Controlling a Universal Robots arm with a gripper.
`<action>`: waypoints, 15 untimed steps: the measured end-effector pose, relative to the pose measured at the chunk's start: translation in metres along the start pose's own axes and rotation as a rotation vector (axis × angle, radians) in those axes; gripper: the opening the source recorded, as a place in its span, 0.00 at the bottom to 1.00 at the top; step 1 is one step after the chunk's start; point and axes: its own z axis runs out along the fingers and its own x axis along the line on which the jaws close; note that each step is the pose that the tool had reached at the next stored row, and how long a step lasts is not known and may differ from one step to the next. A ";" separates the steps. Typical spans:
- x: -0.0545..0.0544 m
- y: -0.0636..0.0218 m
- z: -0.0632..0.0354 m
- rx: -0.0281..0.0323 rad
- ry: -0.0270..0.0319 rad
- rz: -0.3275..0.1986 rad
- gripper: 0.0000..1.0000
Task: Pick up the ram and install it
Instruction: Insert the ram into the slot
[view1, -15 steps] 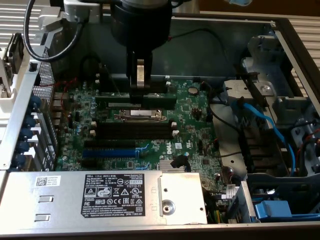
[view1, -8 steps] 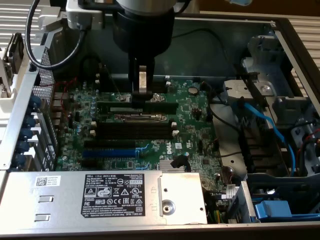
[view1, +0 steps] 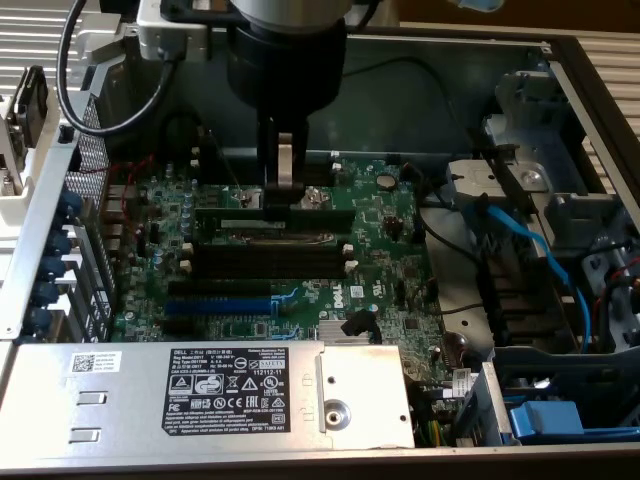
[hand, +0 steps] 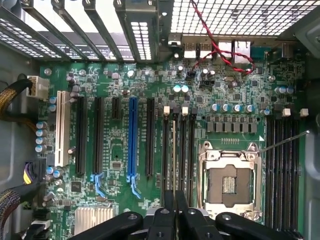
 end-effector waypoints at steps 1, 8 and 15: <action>0.000 0.0004 0.0021 0.0001 0.0005 0.000 0.12; 0.000 0.0016 0.0105 0.0003 0.0010 0.000 0.12; 0.001 0.0022 0.0148 0.0066 0.0088 0.000 0.12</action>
